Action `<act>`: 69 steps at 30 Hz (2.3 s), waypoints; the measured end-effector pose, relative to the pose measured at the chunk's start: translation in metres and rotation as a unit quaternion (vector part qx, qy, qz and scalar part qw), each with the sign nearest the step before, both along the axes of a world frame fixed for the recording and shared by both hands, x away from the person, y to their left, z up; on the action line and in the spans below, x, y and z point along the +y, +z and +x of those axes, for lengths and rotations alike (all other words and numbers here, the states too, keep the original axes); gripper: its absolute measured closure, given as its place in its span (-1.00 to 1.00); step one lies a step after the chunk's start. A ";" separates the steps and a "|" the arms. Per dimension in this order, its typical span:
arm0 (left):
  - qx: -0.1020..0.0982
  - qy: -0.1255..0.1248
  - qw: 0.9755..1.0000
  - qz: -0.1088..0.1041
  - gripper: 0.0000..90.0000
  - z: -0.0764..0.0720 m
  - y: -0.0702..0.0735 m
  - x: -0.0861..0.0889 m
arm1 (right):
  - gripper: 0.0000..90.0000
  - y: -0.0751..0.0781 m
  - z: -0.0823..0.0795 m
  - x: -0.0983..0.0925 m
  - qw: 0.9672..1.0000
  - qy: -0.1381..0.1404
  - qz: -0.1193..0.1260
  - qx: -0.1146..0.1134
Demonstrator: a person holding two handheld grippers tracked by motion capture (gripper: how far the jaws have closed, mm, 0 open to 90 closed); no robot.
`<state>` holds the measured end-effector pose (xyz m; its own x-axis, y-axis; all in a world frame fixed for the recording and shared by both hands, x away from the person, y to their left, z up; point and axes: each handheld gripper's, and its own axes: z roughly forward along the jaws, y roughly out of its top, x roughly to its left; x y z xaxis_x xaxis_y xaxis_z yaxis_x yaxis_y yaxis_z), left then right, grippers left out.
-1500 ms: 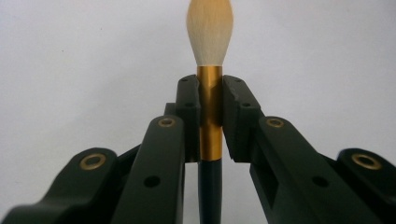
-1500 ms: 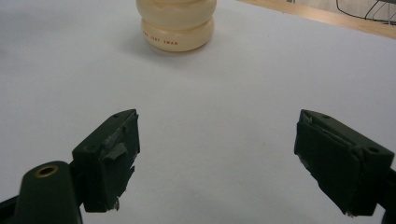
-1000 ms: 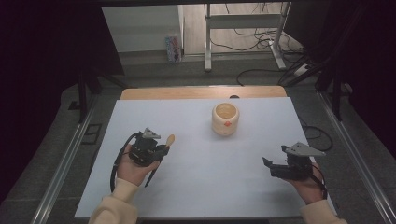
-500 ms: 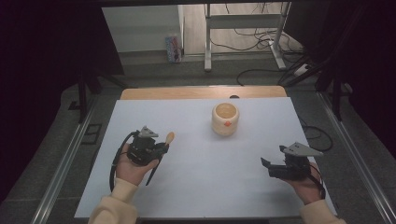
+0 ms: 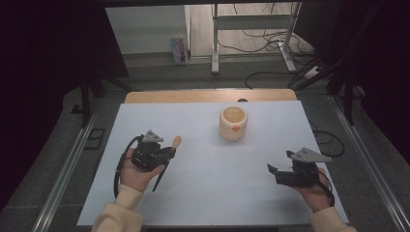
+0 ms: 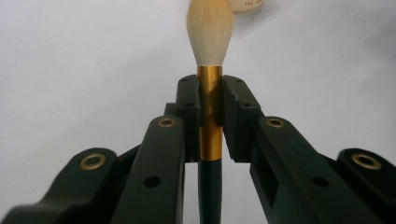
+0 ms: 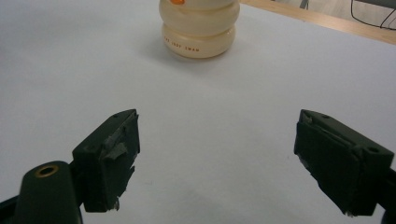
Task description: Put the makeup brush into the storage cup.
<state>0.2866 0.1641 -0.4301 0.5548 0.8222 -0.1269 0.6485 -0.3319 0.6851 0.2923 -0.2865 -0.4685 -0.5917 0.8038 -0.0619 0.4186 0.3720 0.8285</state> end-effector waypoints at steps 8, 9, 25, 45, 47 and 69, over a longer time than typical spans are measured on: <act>-0.003 -0.003 1.000 -0.004 0.74 -0.001 0.002 -0.002 | -0.68 0.000 -0.001 0.005 1.000 0.006 0.000 -0.001; -0.003 -0.004 1.000 -0.005 0.74 -0.001 0.002 -0.002 | -0.68 0.000 -0.001 0.006 1.000 0.007 -0.001 -0.001; -0.008 -0.012 0.999 -0.030 0.74 -0.001 0.005 -0.006 | -0.68 -0.001 -0.002 0.019 1.000 0.026 -0.003 -0.002; -0.023 -0.025 0.998 -0.052 0.74 -0.001 0.009 -0.011 | -0.67 -0.004 -0.002 0.035 0.999 0.045 -0.010 0.000; -0.021 -0.029 0.998 -0.053 0.74 0.000 0.010 -0.012 | -0.67 -0.004 -0.002 0.037 0.999 0.051 -0.009 0.000; -0.026 -0.044 0.997 -0.056 0.74 0.005 0.013 -0.025 | -0.67 -0.005 -0.003 0.056 0.998 0.063 0.000 0.002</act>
<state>0.2919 0.1394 -0.4168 0.6328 0.7520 -0.1847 0.5829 -0.3056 0.7528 0.2894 -0.2302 -0.4737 -0.6881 0.7231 -0.0604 0.3712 0.4222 0.8270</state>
